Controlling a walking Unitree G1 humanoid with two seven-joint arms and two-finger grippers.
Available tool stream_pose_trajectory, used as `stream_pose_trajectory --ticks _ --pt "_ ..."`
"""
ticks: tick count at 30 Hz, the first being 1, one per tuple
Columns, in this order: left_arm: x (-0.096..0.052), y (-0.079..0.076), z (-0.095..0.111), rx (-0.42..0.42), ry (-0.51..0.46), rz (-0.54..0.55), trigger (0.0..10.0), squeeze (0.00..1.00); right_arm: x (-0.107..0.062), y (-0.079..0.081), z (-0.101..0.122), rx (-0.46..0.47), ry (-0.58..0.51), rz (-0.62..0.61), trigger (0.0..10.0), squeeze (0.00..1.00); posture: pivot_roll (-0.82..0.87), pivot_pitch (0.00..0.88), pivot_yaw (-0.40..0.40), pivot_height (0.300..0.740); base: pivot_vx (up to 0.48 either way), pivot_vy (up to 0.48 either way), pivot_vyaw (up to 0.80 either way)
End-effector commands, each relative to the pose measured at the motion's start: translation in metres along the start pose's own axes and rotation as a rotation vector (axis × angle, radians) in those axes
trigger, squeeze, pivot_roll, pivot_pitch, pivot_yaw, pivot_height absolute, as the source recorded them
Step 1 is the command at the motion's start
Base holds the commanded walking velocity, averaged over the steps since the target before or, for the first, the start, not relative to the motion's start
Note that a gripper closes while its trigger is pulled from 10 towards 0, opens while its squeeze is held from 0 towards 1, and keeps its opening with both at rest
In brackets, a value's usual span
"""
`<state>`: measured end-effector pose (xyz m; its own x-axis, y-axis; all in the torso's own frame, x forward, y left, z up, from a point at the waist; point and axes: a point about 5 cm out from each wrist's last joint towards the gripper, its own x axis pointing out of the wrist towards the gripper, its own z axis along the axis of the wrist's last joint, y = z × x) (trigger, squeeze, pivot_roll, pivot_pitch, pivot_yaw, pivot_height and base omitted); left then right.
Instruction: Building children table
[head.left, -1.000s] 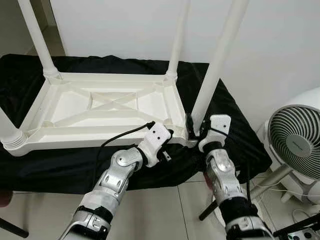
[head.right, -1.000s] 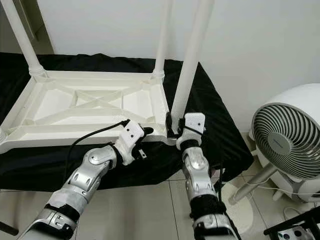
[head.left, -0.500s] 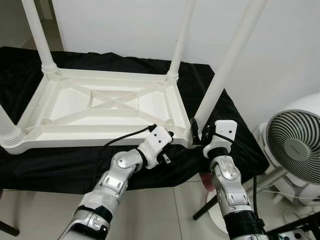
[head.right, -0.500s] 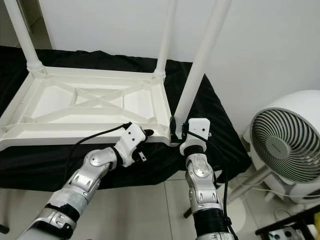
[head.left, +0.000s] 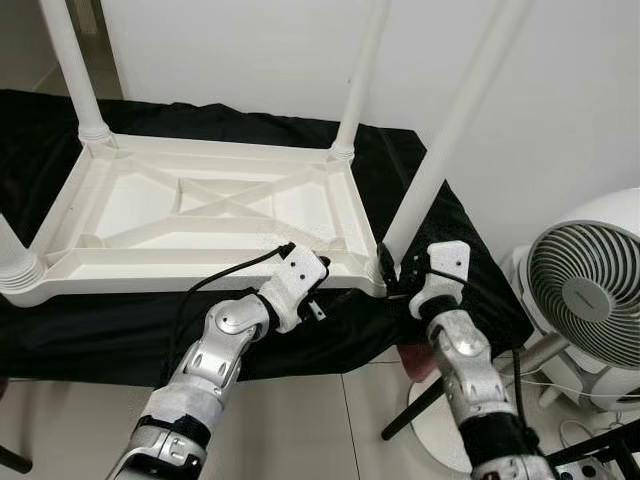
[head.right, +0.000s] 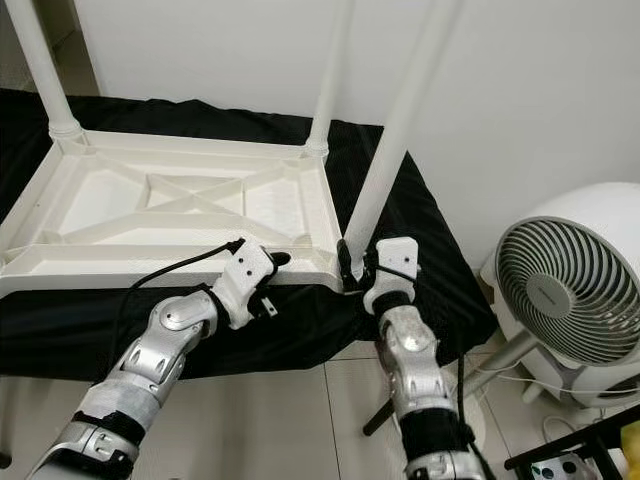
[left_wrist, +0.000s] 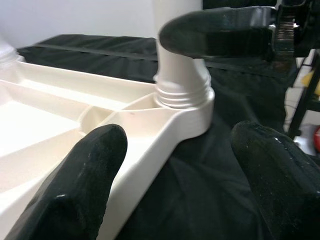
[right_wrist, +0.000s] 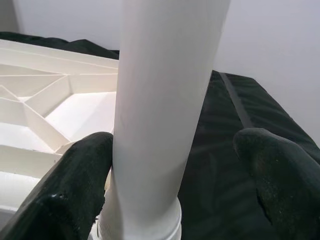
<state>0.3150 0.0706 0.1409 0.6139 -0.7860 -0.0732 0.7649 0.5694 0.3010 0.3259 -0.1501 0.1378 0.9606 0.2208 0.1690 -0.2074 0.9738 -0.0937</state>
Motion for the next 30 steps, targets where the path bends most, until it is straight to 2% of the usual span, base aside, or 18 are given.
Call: stream_pose_trajectory --ticks 1,2,5,6,9,11,16,18,25,28,30 --pt "0.001 0.003 0.003 0.012 0.003 0.071 10.0 0.0 0.001 -0.002 -0.002 0.007 0.013 0.012 10.0 0.0 0.04 0.001 -0.091 0.74 0.0 0.0 0.0" --pt "-0.001 0.008 0.007 0.022 -0.003 0.078 10.0 0.0 0.003 -0.002 -0.001 0.04 0.006 0.032 10.0 0.0 0.03 0.0 -0.088 0.74 0.0 0.0 0.0" --pt "-0.001 0.012 0.008 0.041 0.002 0.084 10.0 0.0 0.006 -0.002 -0.002 0.038 0.009 0.045 10.0 0.0 0.02 0.006 -0.088 0.74 0.0 0.0 0.0" --pt "-0.001 0.015 0.008 0.026 -0.007 0.093 10.0 0.0 0.008 -0.001 -0.003 0.073 0.009 0.063 10.0 0.0 0.01 0.005 -0.082 0.74 0.0 0.0 0.0" --pt "0.0 0.019 0.007 0.025 -0.011 0.108 10.0 0.0 0.01 0.0 -0.006 0.062 0.02 0.064 10.0 0.0 0.0 0.004 -0.08 0.74 0.0 0.0 0.0" --pt "0.003 0.023 0.007 -0.008 -0.022 0.123 10.0 0.0 0.013 0.004 -0.011 0.095 0.032 0.073 10.0 0.0 -0.01 0.003 -0.07 0.74 0.0 0.0 0.0" --pt "0.007 0.021 0.011 0.03 -0.019 0.113 10.0 0.0 0.019 0.004 -0.012 0.093 0.032 0.078 10.0 0.0 -0.01 0.0 -0.076 0.74 0.0 0.0 0.0" --pt "0.011 0.02 0.014 0.022 -0.034 0.118 10.0 0.0 0.025 0.003 -0.007 0.096 0.019 0.071 10.0 0.0 -0.02 0.0 -0.089 0.74 0.0 0.0 0.0" --pt "0.015 0.017 0.016 0.001 -0.047 0.132 10.0 0.0 0.028 -0.001 -0.005 0.106 0.018 0.049 10.0 0.0 -0.01 0.0 -0.111 0.74 0.0 0.0 0.0" --pt "0.015 0.017 0.015 -0.009 -0.047 0.152 10.0 0.0 0.028 -0.001 -0.006 0.114 0.019 0.046 10.0 0.0 -0.01 0.0 -0.11 0.74 0.0 0.0 0.0" --pt "0.01 0.022 0.009 -0.022 -0.041 0.211 10.0 0.0 0.025 0.001 -0.011 0.109 0.025 0.051 10.0 0.0 0.01 0.0 -0.133 0.74 0.0 0.0 0.0"
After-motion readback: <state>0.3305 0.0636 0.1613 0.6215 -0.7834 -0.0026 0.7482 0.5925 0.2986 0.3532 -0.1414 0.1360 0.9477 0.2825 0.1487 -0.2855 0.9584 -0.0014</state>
